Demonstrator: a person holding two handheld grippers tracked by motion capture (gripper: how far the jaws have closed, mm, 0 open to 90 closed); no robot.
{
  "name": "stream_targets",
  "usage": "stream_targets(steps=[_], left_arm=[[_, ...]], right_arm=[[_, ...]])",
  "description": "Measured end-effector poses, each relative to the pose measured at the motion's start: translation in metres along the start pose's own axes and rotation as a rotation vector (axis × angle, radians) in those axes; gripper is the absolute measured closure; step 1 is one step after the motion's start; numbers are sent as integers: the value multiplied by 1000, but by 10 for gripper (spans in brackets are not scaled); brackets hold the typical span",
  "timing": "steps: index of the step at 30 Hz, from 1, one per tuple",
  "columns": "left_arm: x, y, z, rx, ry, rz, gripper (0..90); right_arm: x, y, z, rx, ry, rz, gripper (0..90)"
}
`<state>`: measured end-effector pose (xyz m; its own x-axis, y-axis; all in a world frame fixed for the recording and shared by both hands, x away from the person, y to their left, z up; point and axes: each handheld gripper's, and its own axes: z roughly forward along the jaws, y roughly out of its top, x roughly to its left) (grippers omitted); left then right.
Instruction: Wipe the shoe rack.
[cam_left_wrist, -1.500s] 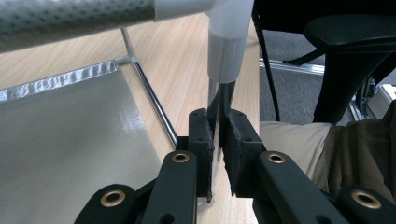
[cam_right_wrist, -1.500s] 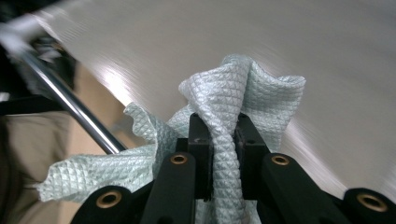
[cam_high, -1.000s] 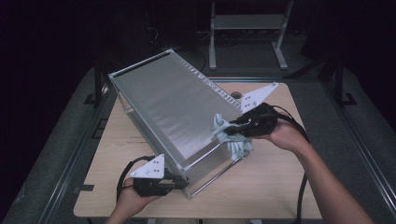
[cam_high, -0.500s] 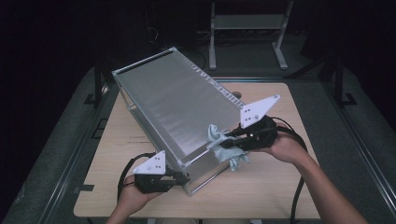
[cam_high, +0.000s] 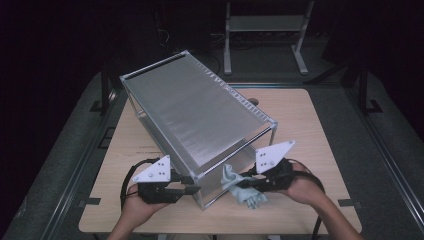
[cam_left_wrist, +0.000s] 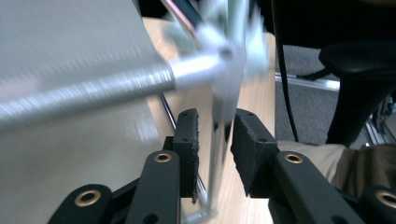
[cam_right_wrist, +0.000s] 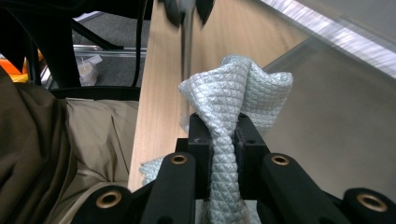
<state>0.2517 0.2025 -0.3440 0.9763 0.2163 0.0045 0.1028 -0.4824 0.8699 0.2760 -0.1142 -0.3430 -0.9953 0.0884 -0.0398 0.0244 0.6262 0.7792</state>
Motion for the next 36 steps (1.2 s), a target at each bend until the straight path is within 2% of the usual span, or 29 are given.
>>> stream_targets(steps=[5,11,14,18,21,22,23,26,27,28,30,32,33,34,36], left_arm=[[-1,6,2,11,-3,18,786],[-1,5,2,7,-7,14,794],[0,6,2,9,-8,15,794],[0,5,3,11,-12,17,795],[0,5,2,10,-12,17,796],[0,5,2,8,-13,16,796],[0,5,2,8,-15,15,796],[0,5,3,7,-13,16,796],[0,5,3,7,-13,16,796],[0,5,3,6,-12,17,796],[0,4,3,3,-13,16,796],[0,5,3,7,-13,18,796],[0,5,3,7,-13,18,796],[0,5,3,8,-12,18,796],[0,4,2,7,-9,17,796]], right_arm=[[2,-15,40,-35,33,37,800],[-3,-29,82,-14,40,68,799],[-4,-36,101,6,32,102,799],[-8,-42,122,29,-14,136,799],[-12,-47,126,57,-38,164,799],[-19,-54,119,57,-65,194,799],[-21,-56,116,61,-77,212,799],[-30,-66,102,82,-145,226,799],[-30,-66,102,82,-145,226,799],[-33,-70,97,79,-162,261,799],[-31,-68,101,67,-164,252,799],[-25,-60,113,47,-131,246,799],[-25,-60,113,47,-131,246,799],[-21,-51,127,37,-116,202,799],[-19,-47,132,44,-111,202,798]])
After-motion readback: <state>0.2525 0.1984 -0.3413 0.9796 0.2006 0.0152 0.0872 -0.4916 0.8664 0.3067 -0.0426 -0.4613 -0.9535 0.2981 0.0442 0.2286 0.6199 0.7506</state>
